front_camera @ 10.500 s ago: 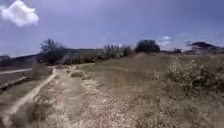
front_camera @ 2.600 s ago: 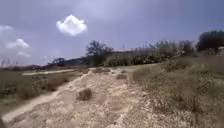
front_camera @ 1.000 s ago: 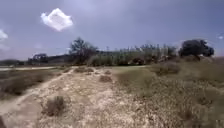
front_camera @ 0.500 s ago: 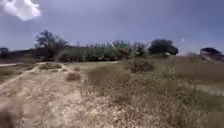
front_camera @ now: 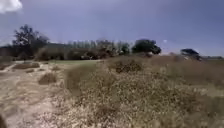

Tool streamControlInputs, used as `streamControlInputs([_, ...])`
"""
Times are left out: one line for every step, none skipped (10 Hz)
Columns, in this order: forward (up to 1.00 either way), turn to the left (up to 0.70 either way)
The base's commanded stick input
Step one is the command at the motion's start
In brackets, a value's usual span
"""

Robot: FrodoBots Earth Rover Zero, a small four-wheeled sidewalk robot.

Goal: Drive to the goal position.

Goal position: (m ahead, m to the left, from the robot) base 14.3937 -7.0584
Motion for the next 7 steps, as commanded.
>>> streamControlInputs([0.70, 0.00])
streamControlInputs([0.70, 0.07])
streamControlInputs([0.70, 0.27])
streamControlInputs([0.70, 0.27])
streamControlInputs([0.70, 0.27])
streamControlInputs([0.70, 0.27])
streamControlInputs([0.70, 0.27])
